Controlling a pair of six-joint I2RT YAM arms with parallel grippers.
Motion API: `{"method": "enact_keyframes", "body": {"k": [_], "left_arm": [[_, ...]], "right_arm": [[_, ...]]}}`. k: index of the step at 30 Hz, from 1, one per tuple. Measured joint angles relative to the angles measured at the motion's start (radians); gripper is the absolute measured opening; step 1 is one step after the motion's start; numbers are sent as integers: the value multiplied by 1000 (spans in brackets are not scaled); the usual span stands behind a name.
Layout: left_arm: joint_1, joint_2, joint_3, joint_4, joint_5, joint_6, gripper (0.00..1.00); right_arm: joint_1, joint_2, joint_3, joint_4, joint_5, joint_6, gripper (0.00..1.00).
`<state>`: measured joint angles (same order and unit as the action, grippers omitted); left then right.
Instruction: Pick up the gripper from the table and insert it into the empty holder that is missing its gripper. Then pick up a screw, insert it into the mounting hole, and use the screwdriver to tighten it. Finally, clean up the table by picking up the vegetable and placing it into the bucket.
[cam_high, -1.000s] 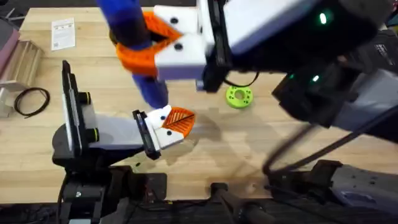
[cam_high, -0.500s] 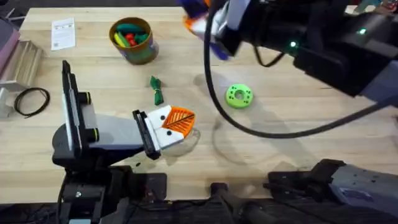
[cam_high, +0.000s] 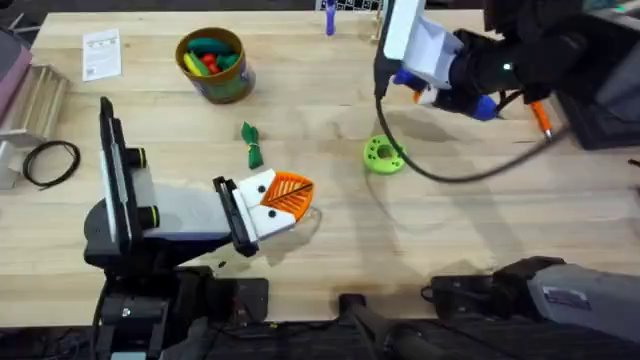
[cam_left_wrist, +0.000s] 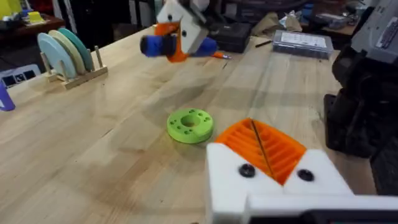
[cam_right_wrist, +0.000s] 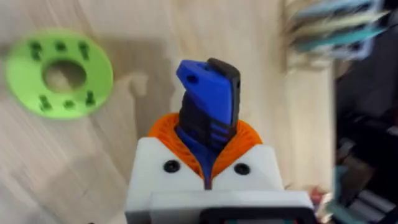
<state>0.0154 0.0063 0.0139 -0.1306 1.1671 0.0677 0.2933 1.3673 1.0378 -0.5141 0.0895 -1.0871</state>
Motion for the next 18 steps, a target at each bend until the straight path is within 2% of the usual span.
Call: {"method": "enact_keyframes", "body": {"k": [5, 10, 15, 17, 18], "left_arm": [[0, 0, 0, 0, 0, 0, 15], [0, 0, 0, 0, 0, 0, 15], [0, 0, 0, 0, 0, 0, 15], [0, 0, 0, 0, 0, 0, 15], [0, 0, 0, 0, 0, 0, 15]], "right_arm": [[-71, 154, 0, -25, 11, -56, 17], [-90, 279, 0, -23, 19, -108, 18], [-96, 339, 0, -22, 34, -125, 36], [-96, 337, 4, -20, 39, -127, 237], [-96, 334, 8, -15, 43, -130, 388]]}}
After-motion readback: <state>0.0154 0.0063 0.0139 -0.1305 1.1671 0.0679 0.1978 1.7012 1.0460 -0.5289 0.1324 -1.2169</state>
